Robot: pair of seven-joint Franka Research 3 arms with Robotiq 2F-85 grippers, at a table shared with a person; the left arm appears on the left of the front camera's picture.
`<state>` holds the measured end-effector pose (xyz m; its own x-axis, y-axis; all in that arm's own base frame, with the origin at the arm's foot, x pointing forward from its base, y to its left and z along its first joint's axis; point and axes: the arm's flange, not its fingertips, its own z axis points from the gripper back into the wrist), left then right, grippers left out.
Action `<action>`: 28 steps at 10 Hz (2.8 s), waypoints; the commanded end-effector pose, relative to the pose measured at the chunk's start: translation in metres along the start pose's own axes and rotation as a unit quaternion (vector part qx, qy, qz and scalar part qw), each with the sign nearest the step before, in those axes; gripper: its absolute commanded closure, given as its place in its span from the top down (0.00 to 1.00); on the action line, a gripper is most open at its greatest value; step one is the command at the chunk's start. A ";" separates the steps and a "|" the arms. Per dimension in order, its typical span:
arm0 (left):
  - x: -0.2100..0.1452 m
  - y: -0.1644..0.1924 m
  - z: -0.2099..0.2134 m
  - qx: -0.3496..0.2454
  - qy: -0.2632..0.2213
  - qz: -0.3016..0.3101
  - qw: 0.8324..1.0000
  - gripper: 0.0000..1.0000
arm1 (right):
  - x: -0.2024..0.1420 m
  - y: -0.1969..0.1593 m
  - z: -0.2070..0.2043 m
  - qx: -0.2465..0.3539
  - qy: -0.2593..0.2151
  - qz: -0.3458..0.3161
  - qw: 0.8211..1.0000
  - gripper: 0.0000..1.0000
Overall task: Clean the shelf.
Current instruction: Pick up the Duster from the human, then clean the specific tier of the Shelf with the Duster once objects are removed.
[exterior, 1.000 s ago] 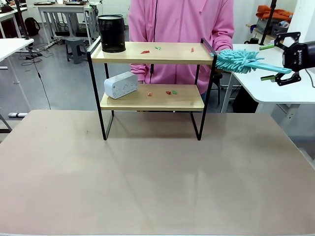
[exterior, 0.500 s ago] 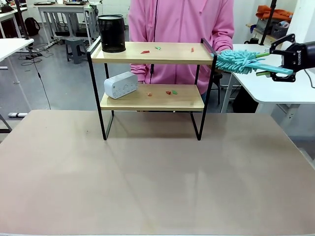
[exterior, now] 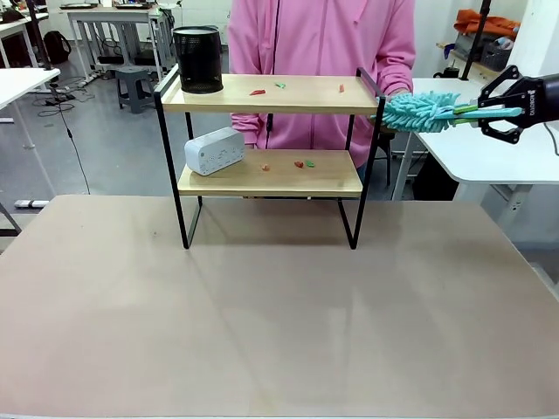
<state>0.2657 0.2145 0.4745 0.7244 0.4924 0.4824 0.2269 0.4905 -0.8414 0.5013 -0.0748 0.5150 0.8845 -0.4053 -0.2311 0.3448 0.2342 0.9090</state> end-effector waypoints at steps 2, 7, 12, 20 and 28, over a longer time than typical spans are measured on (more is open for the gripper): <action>0.002 -0.001 -0.001 -0.010 -0.008 -0.011 1.000 1.00 | 0.005 -0.003 -0.003 -0.011 -0.006 -0.001 1.000 0.00; 0.002 -0.001 -0.001 -0.010 -0.008 -0.011 1.000 1.00 | -0.024 0.005 0.042 -0.075 -0.019 0.086 0.993 0.00; 0.002 -0.001 -0.001 -0.010 -0.008 -0.011 1.000 1.00 | -0.160 -0.044 0.123 -0.219 -0.062 0.301 0.926 0.00; 0.002 -0.001 -0.001 -0.010 -0.008 -0.011 1.000 1.00 | -0.209 -0.093 0.132 -0.226 -0.010 0.361 0.905 0.00; 0.002 -0.001 -0.001 -0.010 -0.008 -0.011 1.000 1.00 | -0.209 -0.093 0.132 -0.226 -0.010 0.361 0.905 0.00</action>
<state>0.2657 0.2156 0.4759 0.7239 0.4917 0.4839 0.2286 0.4909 -0.8407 0.2411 -0.1289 0.5200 0.9248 -0.0010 0.3803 -0.2412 0.7718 0.5883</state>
